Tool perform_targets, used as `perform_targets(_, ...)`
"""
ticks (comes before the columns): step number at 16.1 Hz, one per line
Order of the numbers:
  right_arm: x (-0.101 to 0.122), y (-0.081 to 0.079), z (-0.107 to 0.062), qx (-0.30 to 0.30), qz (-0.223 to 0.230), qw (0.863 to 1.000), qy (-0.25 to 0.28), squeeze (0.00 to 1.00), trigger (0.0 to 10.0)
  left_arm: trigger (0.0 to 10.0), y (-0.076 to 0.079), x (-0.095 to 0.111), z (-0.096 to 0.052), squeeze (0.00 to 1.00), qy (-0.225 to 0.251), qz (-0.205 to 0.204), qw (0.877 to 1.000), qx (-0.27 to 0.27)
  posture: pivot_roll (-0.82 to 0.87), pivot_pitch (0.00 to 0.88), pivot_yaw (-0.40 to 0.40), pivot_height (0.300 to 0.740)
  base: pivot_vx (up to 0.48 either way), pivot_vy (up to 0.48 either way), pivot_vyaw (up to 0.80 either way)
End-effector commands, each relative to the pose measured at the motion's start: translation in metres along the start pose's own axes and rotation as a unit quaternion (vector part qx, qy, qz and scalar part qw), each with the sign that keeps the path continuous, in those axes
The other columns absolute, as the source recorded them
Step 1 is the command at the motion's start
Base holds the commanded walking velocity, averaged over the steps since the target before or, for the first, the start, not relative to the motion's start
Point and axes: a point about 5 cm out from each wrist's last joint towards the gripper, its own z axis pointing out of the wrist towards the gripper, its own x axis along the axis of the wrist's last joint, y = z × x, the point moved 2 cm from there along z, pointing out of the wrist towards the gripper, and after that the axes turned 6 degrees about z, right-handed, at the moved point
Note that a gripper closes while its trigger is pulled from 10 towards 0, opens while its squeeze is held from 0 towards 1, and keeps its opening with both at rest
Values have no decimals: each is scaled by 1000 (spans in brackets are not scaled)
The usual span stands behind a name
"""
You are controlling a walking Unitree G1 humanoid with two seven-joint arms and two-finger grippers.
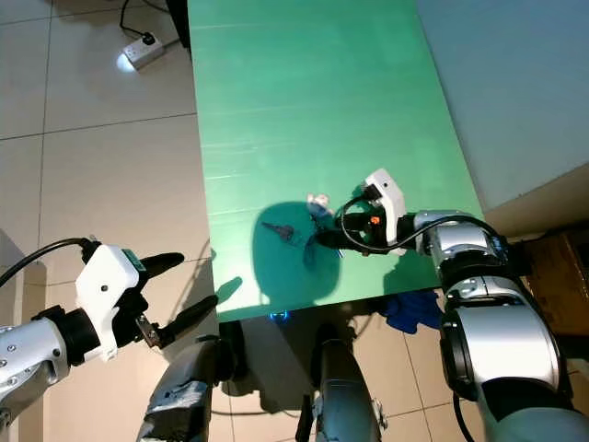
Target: Hang keys on a hook
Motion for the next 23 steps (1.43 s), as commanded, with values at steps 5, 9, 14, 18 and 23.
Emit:
perform_targets(5, -18, 2, -1, 2, 12, 1000, -23, 0, 10000, 10000, 6, -8, 0, 0, -8, -7, 1000, -13, -20, 447, -2, 740, 0, 0, 0)
perform_targets(9, -12, -1, 2, 14, 18, 1000, -8, 0, 10000, 10000, 6, -9, 0, 0, -7, -7, 1000, -13, -18, 445, -7, 740, 0, 0, 0)
perform_targets(14, -12, -4, 2, 33, 27, 999, -11, 0, 10000, 10000, 6, -9, 0, 0, -7, -7, 1000, -12, -20, 448, -9, 740, 0, 0, 0)
perform_targets(18, -16, -5, -3, 48, 33, 998, -21, 0, 10000, 10000, 8, -9, 1, 0, -5, -9, 1000, -14, -25, 449, -10, 740, 0, 0, 0)
perform_targets(23, -19, -3, -5, 41, 32, 998, -28, 0, 9176, 10000, 9, -7, 1, 0, -4, -9, 1000, -14, -28, 453, -14, 740, 0, 0, 0)
